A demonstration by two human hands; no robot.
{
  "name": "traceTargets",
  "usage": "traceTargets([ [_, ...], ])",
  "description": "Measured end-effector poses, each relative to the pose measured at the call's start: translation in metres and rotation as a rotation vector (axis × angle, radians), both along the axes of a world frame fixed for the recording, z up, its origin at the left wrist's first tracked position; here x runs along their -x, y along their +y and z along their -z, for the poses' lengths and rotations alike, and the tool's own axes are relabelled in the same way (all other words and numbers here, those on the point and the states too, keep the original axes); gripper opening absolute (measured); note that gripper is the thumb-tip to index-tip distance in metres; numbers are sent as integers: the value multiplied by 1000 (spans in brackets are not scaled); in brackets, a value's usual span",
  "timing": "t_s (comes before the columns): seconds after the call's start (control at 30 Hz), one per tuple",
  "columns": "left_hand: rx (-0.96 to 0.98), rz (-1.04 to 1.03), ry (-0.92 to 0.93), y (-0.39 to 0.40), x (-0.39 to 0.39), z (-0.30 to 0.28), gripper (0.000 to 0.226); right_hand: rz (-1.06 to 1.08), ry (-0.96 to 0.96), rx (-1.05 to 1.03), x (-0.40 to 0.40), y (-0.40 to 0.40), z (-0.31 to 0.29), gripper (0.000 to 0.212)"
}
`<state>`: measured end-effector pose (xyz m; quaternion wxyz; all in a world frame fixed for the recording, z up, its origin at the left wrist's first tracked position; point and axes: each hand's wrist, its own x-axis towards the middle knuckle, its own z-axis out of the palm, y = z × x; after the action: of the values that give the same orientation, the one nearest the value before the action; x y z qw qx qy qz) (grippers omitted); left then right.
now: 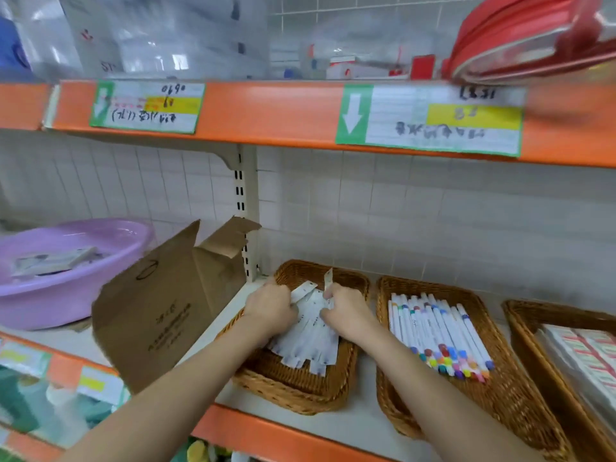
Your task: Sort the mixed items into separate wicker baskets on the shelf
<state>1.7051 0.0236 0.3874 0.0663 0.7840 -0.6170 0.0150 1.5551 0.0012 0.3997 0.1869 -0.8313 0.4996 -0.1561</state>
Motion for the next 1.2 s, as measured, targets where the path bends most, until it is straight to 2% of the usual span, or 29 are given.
traceTargets([
  [0.07,-18,27,-59,1,0,2,35,18,66,17,-13,3,3,34],
  [0.23,-56,118,-195,-2,-3,10,35,35,207,-30,-32,6,15,38],
  [0.4,-84,136,-207,-3,-3,11,40,9,552,104,-27,17,14,39],
  [0.47,-91,135,-186,0,0,10,41,14,613,121,-21,22,12,45],
  [0.7,2,251,-130,25,23,-1,36,-55,439,-36,21,37,8,56],
  [0.9,17,291,-45,49,66,-7,42,-36,361,-55,73,73,7,67],
  [1.07,-151,359,52,74,116,2,59,27,384,-63,133,110,11,72],
  [1.2,-179,319,13,107,158,5,64,54,417,-72,177,136,15,72],
])
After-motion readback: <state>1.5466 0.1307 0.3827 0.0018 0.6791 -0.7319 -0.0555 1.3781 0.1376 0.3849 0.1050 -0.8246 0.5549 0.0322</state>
